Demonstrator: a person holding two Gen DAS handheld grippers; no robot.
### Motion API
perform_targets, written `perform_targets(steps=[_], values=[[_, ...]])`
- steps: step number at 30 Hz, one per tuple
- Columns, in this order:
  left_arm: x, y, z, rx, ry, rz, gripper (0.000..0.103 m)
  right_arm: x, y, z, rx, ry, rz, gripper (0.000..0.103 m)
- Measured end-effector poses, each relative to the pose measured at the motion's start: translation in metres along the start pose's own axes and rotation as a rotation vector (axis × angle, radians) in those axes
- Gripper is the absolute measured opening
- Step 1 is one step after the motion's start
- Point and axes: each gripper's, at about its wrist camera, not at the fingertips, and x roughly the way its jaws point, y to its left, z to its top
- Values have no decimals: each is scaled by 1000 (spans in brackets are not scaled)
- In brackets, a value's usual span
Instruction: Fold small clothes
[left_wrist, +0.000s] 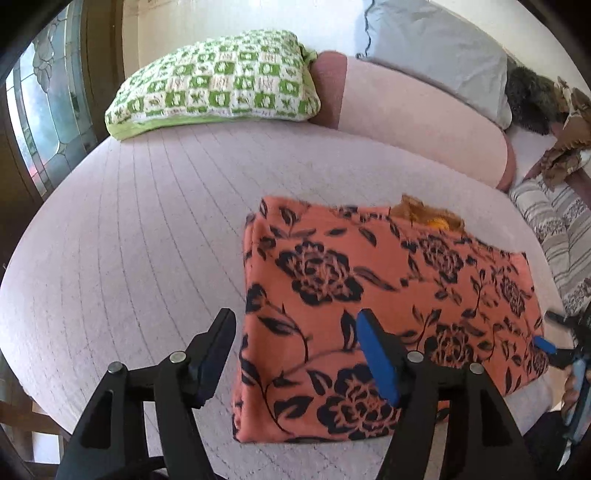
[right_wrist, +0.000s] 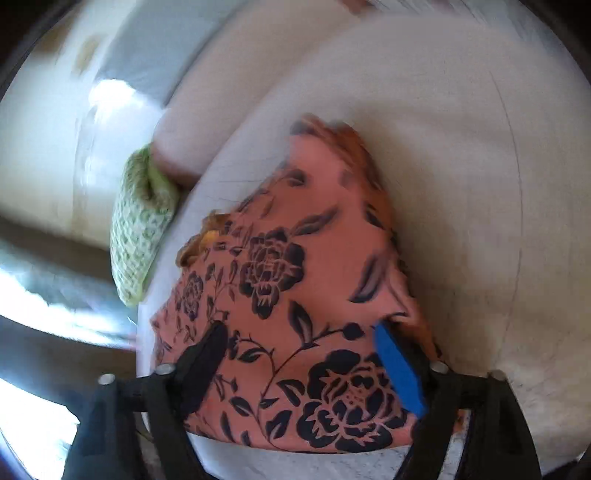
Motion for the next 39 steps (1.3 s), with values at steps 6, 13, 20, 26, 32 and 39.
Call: perform_targets(steps=[6,13,20,26,32,39], values=[[10,-13,-19,34,16,-38,69,-20,46,12,-151,-29,72,82],[39,-32,-38,174,74,35,70,2,2,26,-9,-7,27,82],[15,-40,-27,98,-12,-49,71,-71,8,-27,-8,-110,-20,82],[25,-70,-31,162,6,-74,71,-57,-27,-70,131,-67,-10,82],[26,-92,-26,176,-41,-103,74,-46,-40,-54,269,-144,29,76],[55,-108,-34,262,33,-13,75,-62,-7,-53,62,-177,-133,12]])
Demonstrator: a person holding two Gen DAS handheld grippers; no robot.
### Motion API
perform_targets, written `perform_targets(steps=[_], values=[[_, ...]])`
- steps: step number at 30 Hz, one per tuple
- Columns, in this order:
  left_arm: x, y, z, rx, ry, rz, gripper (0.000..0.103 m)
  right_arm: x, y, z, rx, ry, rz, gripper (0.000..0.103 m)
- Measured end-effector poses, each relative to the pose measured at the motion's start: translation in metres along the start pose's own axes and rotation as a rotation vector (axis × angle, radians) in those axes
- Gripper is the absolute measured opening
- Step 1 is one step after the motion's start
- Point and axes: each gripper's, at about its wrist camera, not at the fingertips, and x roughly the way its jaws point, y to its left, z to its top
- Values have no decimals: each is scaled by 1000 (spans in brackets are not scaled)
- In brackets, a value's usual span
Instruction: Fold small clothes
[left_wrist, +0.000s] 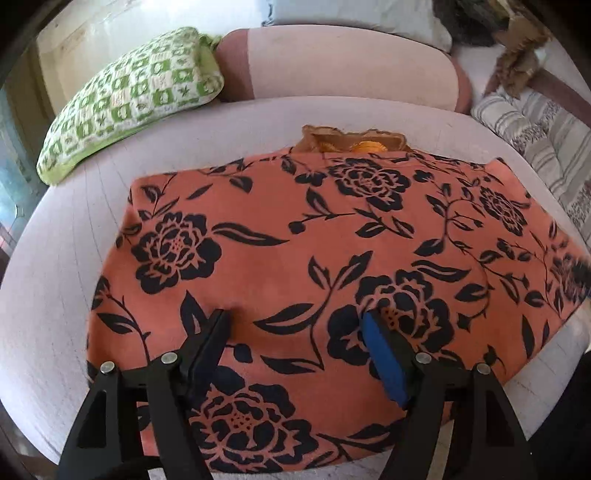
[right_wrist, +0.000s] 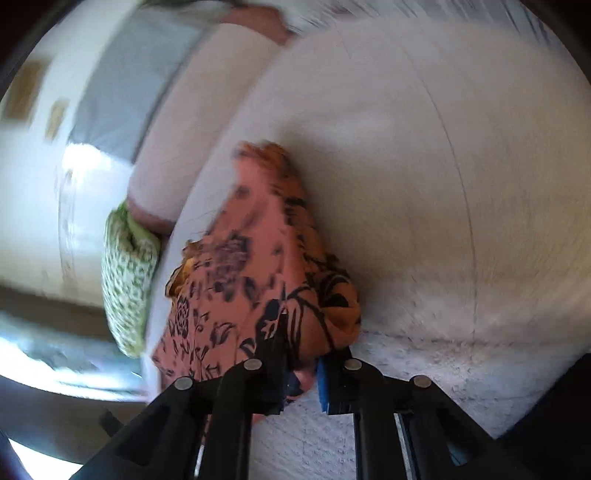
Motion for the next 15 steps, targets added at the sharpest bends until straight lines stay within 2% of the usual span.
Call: perform_targets(steps=[2,3,4,5,6,7,8,10,11,13,15], values=[[-6,6,3,-50,-18,-26,75,-3,12,-3,-91,-39,-62,12],[-8,9,5,-71,-23,-23,75,9,7,-4,-99,-7,-108,15],[-10,12,8,-86,-24,-20,75,24,-5,-6,-80,55,-133,23],[-12,14,10,-92,-25,-25,75,29,-16,-7,-31,73,-94,23],[-17,15,14,-95,-36,-34,75,20,-21,-5,15,49,-41,30],[-22,16,17,-93,-57,-37,75,12,-17,0,3,48,-31,57],[-27,16,22,-88,-86,-36,75,0,-8,7,-41,11,-29,75],[-32,14,32,-80,-135,-50,75,-15,10,21,-129,-62,-39,75],[-30,12,37,-77,-143,-63,75,-15,19,32,-176,-67,-40,75],[-16,3,42,-50,-118,-86,75,-1,31,57,-219,-45,-24,75],[8,-6,40,-13,-59,-70,75,31,42,85,-254,15,-1,75]])
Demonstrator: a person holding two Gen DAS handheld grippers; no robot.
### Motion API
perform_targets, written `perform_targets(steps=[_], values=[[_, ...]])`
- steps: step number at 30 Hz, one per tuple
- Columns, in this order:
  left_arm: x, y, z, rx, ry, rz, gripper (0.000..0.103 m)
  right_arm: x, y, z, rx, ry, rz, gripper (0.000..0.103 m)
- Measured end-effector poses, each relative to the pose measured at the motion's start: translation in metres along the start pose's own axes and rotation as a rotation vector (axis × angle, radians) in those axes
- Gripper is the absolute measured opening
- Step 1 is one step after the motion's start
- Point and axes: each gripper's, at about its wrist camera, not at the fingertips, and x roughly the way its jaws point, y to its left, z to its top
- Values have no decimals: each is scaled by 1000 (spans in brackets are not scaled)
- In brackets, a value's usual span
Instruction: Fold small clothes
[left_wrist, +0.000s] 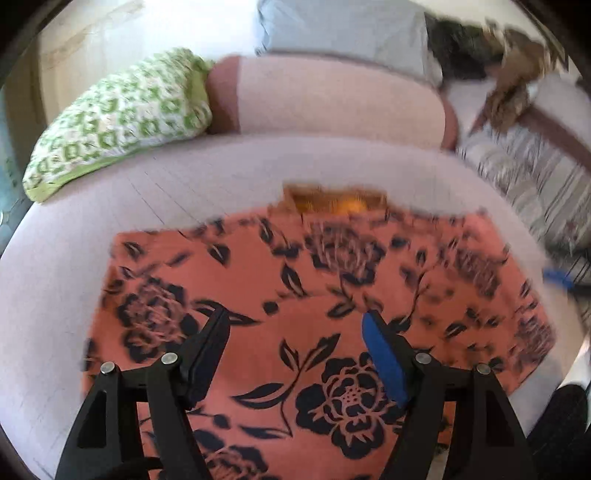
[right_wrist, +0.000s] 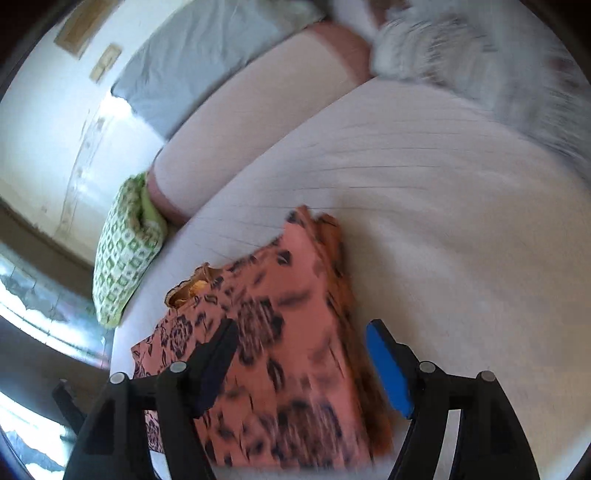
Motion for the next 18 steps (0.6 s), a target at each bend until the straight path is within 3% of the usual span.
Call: perform_targets(steps=[2,5,6,7,9,11,12,13,14,16,18], values=[[18,-2,-9,-2,66,6,75,29,6,25,-51,34,-20,75],[19,-3,-15,3,37,11,75,86,12,55,-100,124,-82,75],[19,-4,-14,3,37,9,75,101,11,60,-115,156,-99,66],[21,-3,-14,1,38,3,75,110,14,62,-133,177,-112,32],[21,-3,-14,12,34,-4,75,104,27,61,-188,149,-115,16],[21,-1,-16,16,28,-10,76,85,37,59,-238,58,-125,16],[22,-1,-16,15,25,-9,76,93,29,57,-235,73,-164,16],[23,-3,-15,19,27,-3,76,112,11,54,-183,149,-193,18],[22,-3,-15,20,34,3,76,115,1,52,-139,144,-178,20],[20,0,-12,-6,48,-4,76,95,9,54,-123,89,-165,46],[19,3,-7,-22,71,-12,76,71,28,53,-196,25,-212,67]])
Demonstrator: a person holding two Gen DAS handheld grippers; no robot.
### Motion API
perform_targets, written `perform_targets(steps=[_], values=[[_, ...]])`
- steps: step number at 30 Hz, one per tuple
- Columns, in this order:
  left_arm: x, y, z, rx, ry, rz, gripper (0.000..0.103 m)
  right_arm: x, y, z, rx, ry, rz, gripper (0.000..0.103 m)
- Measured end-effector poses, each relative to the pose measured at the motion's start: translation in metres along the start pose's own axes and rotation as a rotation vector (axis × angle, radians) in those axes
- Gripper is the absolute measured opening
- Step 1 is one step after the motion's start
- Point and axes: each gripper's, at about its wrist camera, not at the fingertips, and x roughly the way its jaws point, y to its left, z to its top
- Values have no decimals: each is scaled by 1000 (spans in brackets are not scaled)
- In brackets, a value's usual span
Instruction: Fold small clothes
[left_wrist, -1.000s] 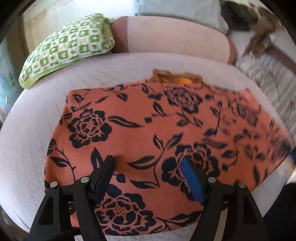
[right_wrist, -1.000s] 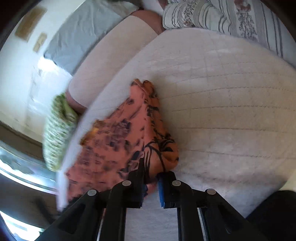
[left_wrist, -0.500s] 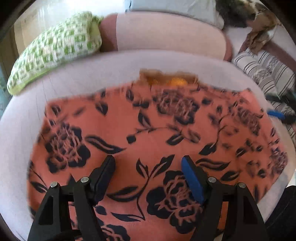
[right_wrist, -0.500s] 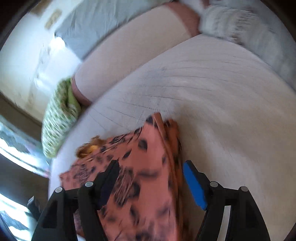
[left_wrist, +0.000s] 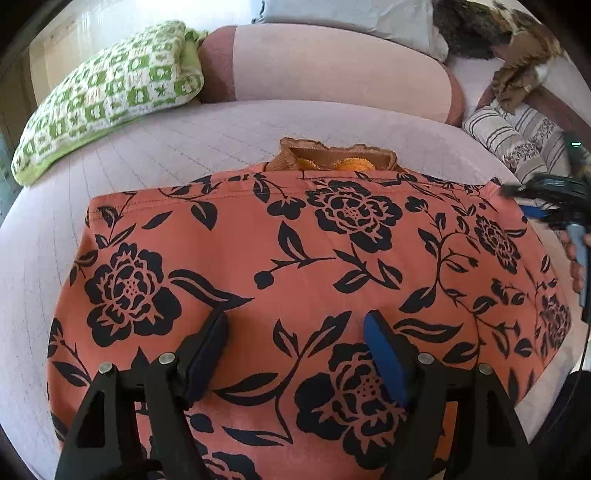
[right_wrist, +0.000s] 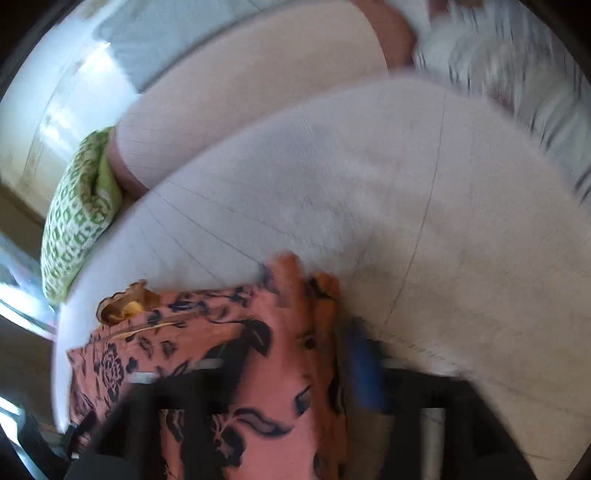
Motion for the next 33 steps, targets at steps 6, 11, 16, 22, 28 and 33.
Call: perform_targets(steps=[6,11,16,22,28,33], values=[[-56,16,-5,-56,-102,-6,76,-87,40,-47,-38,-89,195,68],[-70,75,-51,-175,-40,123,75,-56,33,-120,-17,72,249,77],[-94,104,-69,-263,-47,68,63,-49,14,-130,66,124,232,75],[-60,136,-93,-345,79,54,62,-40,-3,-128,102,127,236,75],[-110,121,-69,-318,-56,109,59,-57,0,-120,102,124,234,75],[-111,97,-44,-214,-93,152,59,-79,16,-110,67,79,323,75]])
